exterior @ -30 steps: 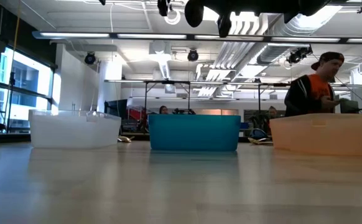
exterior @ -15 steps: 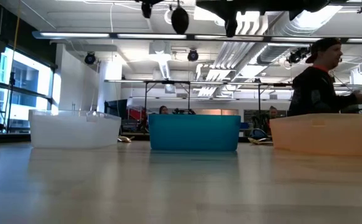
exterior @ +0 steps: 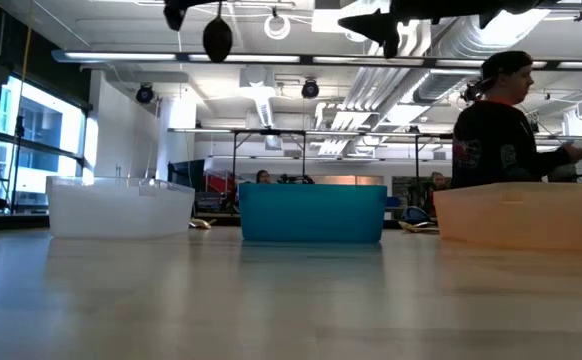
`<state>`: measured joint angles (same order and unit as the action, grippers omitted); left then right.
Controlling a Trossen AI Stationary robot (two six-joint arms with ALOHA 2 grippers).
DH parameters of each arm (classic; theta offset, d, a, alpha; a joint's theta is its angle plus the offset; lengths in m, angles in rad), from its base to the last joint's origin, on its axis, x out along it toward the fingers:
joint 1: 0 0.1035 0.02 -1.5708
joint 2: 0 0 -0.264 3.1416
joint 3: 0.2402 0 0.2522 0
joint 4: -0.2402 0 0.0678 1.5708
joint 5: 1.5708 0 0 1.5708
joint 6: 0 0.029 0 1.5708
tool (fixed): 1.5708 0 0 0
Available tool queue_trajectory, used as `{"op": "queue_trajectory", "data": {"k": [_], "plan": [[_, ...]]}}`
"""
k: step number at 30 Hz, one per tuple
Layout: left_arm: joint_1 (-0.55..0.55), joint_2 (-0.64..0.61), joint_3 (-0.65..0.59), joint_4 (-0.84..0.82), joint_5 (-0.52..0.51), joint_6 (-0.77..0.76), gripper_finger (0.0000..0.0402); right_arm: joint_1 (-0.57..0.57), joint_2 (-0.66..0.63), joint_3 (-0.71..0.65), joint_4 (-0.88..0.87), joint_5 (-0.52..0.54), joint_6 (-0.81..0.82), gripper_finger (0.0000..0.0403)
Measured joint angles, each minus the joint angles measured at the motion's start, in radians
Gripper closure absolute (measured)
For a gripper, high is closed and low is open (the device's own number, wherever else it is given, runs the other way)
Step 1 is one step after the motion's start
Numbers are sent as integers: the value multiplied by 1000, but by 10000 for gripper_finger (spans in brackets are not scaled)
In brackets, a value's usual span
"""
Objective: Sort silverware by color (type)
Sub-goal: Put the black spoon into the transparent bin
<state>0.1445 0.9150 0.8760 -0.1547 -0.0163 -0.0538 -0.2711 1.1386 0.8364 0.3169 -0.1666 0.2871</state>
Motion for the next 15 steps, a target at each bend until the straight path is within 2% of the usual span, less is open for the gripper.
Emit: {"op": "queue_trajectory", "data": {"k": [5,8,15], "plan": [[-38,-130,-119,86,-32,-45,402,-3,-8,0,10,-32,-15,148],[-42,-175,-139,98,-34,-47,401,8,-8,0,18,-107,-59,148],[-41,-214,-142,101,-29,-47,401,96,-8,0,31,-138,-305,148]]}}
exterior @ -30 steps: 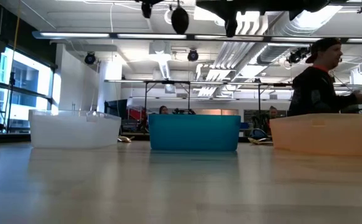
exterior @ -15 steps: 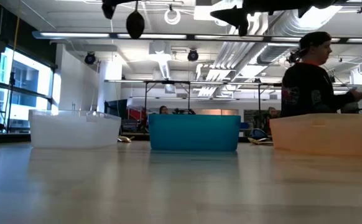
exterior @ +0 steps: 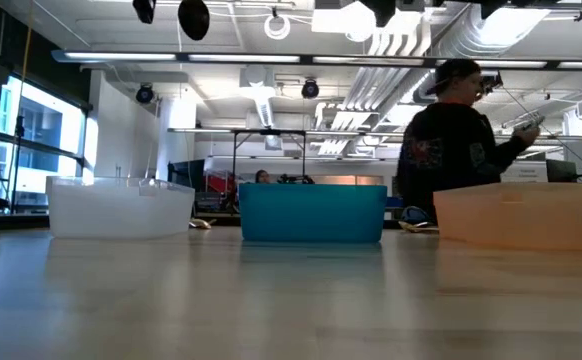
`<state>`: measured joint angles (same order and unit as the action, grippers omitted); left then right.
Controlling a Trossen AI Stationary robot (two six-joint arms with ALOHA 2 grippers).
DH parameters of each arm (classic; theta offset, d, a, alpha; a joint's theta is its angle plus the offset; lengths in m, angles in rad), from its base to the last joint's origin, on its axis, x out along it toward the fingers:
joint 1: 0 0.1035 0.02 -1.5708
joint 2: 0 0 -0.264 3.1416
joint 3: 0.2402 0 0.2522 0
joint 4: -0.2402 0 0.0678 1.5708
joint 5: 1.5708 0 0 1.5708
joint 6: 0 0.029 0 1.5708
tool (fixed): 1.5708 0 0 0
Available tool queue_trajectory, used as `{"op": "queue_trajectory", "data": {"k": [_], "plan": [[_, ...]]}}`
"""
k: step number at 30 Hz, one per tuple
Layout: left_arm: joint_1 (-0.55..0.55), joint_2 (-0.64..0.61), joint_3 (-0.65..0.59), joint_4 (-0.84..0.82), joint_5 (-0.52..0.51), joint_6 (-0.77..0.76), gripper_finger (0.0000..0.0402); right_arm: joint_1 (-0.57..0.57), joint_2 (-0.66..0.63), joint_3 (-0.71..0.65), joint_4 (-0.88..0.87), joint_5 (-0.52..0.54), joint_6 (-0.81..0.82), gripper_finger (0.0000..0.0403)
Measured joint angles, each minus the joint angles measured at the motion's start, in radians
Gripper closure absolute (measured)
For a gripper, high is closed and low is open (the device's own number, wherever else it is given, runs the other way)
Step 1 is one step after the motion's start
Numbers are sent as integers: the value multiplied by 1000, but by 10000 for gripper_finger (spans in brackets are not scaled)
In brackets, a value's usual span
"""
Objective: Sort silverware by color (type)
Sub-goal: Put the black spoon into the transparent bin
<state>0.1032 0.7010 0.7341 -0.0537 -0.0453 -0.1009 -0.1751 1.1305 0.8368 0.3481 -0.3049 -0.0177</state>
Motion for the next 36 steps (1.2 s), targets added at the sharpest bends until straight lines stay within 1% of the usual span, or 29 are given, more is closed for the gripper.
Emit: {"op": "queue_trajectory", "data": {"k": [3,9,19,22,24,27,30,34,36], "plan": [[0,0,0,-2,7,0,401,19,0,0,0,16,-25,148],[0,0,0,-2,7,0,401,21,0,0,0,17,14,148],[0,1,0,-2,8,15,401,18,0,0,0,17,10,148],[0,0,0,-12,8,-13,401,18,0,0,0,17,10,148],[2,-3,22,-91,1,-47,401,18,0,0,0,17,10,148],[14,5,88,-311,-96,-108,401,18,0,0,0,18,10,148],[47,25,111,-488,-169,-197,401,18,1,0,-1,18,10,148],[109,75,110,-645,-163,-344,401,18,1,0,-14,62,9,148],[135,110,94,-680,-159,-378,401,18,2,0,-15,94,9,148]]}}
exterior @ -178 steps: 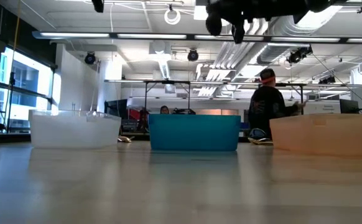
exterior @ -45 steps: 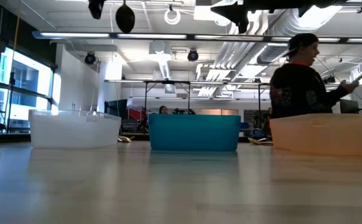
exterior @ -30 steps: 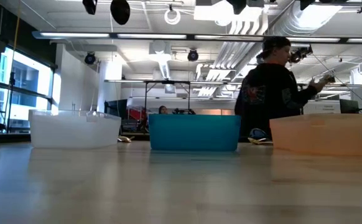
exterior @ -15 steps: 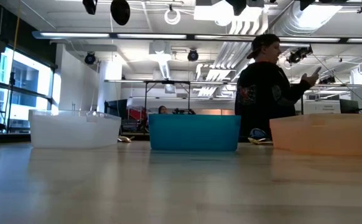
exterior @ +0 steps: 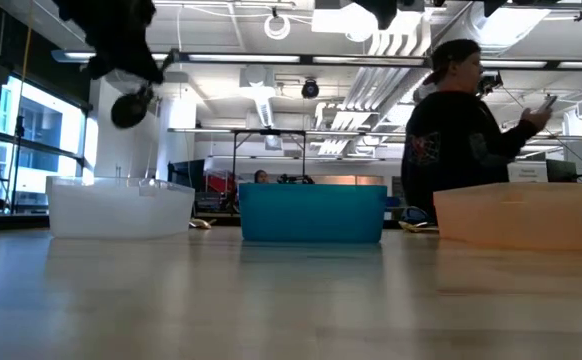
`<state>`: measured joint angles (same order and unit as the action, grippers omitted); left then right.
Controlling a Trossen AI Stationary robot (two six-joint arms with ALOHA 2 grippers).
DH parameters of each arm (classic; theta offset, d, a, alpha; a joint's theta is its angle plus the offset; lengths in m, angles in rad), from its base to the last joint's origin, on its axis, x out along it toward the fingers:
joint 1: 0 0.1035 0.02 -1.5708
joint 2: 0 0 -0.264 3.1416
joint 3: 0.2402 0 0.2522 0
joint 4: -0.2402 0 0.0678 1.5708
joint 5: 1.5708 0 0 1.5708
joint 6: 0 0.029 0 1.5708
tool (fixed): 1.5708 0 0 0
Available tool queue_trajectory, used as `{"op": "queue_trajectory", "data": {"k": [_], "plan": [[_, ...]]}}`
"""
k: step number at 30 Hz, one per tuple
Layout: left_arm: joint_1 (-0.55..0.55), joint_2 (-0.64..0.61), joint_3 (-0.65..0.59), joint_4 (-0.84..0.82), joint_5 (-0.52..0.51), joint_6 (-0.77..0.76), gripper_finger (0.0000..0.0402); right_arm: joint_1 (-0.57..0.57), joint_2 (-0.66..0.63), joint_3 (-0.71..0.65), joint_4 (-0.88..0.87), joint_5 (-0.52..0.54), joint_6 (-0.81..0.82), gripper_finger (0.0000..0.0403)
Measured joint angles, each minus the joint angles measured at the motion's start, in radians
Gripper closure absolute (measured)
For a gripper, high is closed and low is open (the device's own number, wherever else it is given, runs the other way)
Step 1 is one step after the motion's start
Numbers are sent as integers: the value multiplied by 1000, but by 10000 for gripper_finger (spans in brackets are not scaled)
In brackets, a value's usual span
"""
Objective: Sort silverware by color (type)
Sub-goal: Put the black spoon into the transparent bin
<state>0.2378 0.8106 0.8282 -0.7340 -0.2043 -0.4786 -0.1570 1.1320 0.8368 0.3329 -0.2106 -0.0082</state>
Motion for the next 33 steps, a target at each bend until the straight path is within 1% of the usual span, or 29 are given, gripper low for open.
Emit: {"op": "queue_trajectory", "data": {"k": [3,8,10,13,15,18,25,33], "plan": [[35,37,-61,16,9,-31,401,0,0,0,0,31,0,148],[85,73,-194,153,46,-138,401,0,0,0,0,40,0,148],[103,78,-231,196,78,-181,401,0,0,0,0,40,0,148],[114,91,-270,205,143,-198,401,0,0,0,-2,40,0,148],[116,101,-284,205,168,-193,401,0,0,0,-4,40,0,148],[116,125,-292,200,177,-180,401,0,0,0,-9,40,0,148],[116,230,-291,216,281,-139,401,0,0,0,-9,42,0,148],[119,355,-289,220,293,-131,401,0,0,0,-9,41,0,148]]}}
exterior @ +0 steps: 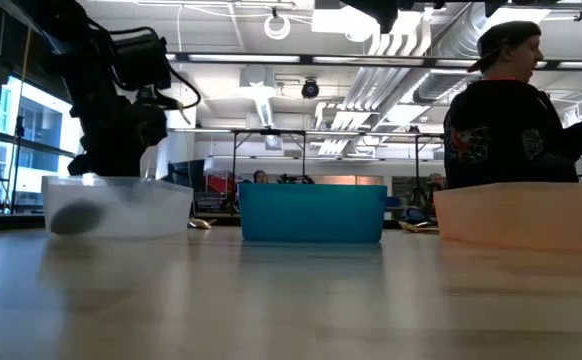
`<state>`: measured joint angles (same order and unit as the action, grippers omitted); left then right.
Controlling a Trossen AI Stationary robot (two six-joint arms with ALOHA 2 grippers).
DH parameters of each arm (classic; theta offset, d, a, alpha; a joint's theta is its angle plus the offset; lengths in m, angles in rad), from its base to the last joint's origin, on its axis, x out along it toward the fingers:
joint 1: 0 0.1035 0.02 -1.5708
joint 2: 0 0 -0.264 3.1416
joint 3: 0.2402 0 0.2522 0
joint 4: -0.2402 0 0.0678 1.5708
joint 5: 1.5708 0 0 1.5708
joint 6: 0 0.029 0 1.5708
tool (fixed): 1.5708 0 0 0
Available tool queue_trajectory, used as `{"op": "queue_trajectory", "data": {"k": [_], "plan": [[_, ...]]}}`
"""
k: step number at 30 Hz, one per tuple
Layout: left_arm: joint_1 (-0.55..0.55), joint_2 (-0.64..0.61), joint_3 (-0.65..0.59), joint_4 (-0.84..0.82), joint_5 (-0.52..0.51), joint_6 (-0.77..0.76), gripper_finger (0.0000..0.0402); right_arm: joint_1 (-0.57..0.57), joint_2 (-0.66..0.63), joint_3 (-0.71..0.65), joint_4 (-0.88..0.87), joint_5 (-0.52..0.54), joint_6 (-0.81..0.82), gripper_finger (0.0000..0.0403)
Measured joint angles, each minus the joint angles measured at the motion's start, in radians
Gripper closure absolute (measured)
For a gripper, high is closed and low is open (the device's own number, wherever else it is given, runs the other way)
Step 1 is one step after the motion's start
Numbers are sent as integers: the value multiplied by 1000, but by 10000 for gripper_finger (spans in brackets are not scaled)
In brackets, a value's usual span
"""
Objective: Sort silverware by color (type)
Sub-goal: Put the black spoon into the transparent bin
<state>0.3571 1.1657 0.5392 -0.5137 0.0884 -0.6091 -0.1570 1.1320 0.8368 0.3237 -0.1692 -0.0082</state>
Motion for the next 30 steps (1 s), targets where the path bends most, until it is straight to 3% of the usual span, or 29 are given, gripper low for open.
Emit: {"op": "queue_trajectory", "data": {"k": [21,30], "plan": [[49,156,0,13,-7,42,400,0,0,0,-6,-3,0,148],[49,157,0,45,-31,72,347,0,0,0,-47,-3,0,148]]}}
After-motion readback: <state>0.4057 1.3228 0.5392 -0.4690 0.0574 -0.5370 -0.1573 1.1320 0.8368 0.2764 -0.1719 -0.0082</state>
